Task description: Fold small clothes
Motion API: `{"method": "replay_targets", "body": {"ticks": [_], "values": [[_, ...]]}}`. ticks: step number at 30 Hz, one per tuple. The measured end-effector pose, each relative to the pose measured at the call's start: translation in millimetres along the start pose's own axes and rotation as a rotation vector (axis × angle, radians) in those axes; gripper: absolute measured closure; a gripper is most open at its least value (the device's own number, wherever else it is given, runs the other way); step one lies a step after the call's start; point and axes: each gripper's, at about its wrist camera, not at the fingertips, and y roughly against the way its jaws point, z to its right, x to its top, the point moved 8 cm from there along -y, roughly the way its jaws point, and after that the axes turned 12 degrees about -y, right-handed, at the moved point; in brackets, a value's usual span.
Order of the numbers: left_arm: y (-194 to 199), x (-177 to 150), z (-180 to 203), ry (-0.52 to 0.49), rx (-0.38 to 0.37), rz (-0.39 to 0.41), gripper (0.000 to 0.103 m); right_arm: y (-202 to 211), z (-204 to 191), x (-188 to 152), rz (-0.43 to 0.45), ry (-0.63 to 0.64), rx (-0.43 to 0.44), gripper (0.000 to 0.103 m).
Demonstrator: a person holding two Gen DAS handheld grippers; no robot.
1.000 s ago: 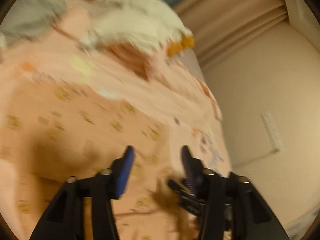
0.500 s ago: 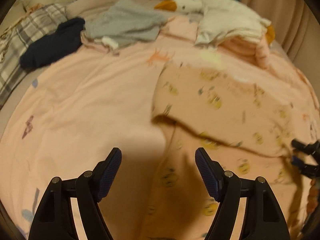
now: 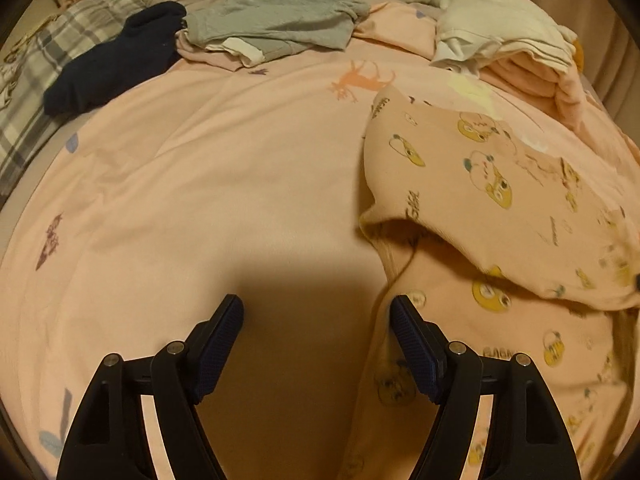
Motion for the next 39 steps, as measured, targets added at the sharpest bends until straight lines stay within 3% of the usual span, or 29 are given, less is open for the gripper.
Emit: {"method": "replay_targets", "body": {"ticks": [4,8,12,16,21,25,30,34,36,38,39], "values": [[-8,16,1,-0.012,0.048,0.023,0.018,13,-30,15,0.049,0.048,0.064,0.096],[-13,22,-10,0.099,0.074,0.035,0.018,18,-29,33,0.108,0.046,0.065,0.096],[-9,23,-3,0.016,0.166,0.069,0.019,33,-12,49,0.146,0.012,0.070,0.096],[-6,24,0,0.000,0.218,0.067,0.019,61,-9,59,0.188,-0.012,0.118,0.096],[-10,19,-8,0.069,0.147,0.051,0.017,65,-23,50,0.160,0.026,0.131,0.093],[-10,17,-12,0.119,0.088,0.043,0.015,54,-39,32,0.066,0.075,0.171,0.093],[-5,20,-4,0.044,0.169,0.064,0.015,54,-19,41,0.160,0.080,0.020,0.093],[-7,20,-4,0.029,0.178,0.060,0.015,53,7,46,0.098,0.042,-0.070,0.092],[-8,20,-7,0.047,0.158,0.052,0.014,55,11,48,0.090,0.024,-0.049,0.088],[-6,18,-10,0.068,0.143,0.039,0.014,47,13,44,0.035,0.039,-0.081,0.063],[-4,17,-12,0.078,0.145,0.035,0.014,39,15,38,-0.012,0.057,-0.116,0.056]]}}
